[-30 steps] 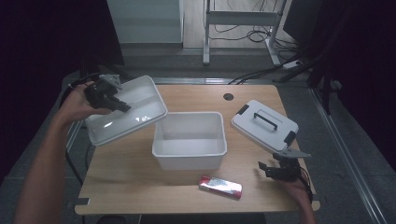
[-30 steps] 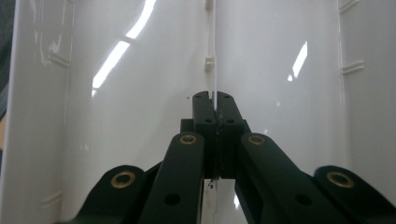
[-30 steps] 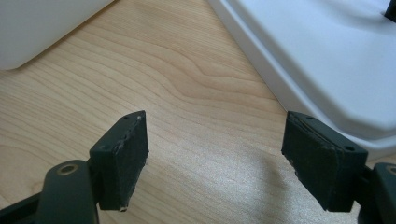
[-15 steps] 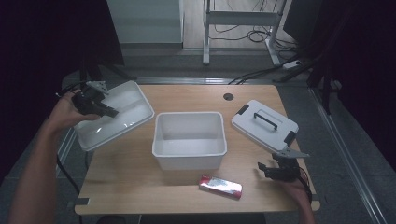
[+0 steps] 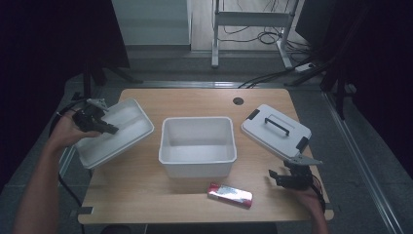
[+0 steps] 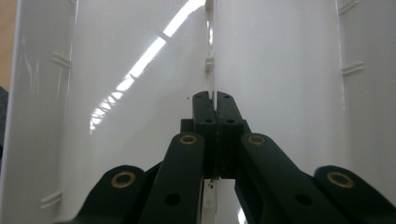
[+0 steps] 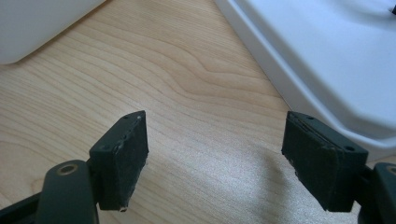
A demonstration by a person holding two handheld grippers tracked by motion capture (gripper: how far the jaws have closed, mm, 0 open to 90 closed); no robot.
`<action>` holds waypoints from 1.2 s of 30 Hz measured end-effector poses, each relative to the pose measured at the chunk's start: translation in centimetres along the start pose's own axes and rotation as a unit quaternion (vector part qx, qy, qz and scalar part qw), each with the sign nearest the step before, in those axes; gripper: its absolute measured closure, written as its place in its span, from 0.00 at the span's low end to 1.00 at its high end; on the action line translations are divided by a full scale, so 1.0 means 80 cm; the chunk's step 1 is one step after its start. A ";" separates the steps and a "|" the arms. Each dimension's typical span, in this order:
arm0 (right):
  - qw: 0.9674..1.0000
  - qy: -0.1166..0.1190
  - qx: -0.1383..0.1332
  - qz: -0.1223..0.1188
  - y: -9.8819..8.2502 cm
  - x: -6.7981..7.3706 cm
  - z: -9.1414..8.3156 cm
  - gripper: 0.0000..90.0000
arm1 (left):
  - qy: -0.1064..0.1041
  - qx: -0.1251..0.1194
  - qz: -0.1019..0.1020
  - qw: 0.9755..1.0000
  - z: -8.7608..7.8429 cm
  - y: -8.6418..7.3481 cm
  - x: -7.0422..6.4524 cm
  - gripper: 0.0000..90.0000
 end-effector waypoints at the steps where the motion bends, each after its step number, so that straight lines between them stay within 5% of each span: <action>1: 1.000 -0.001 0.000 -0.002 0.000 0.000 0.000 0.25 | -0.003 0.004 0.000 1.000 0.007 -0.002 0.000 1.00; 18: 1.000 -0.001 0.005 -0.007 0.000 0.002 0.002 0.25 | -0.036 0.038 -0.014 0.999 0.119 -0.041 0.002 1.00; 25: 1.000 -0.001 0.006 -0.006 0.000 0.001 0.001 0.25 | -0.035 0.053 -0.008 0.998 0.140 -0.042 -0.003 1.00; 36: 1.000 -0.001 0.005 -0.007 0.001 0.001 0.000 0.25 | -0.017 0.060 -0.010 0.998 0.145 -0.036 -0.008 0.99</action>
Point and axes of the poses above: each handheld gripper's, and its own axes: z roughly forward along the jaws, y roughly out of its top, x roughly to its left, the point moved 2 cm from there along z, roughly forward along the jaws, and after that the axes turned 5 degrees about -z, right-handed, at the moved point
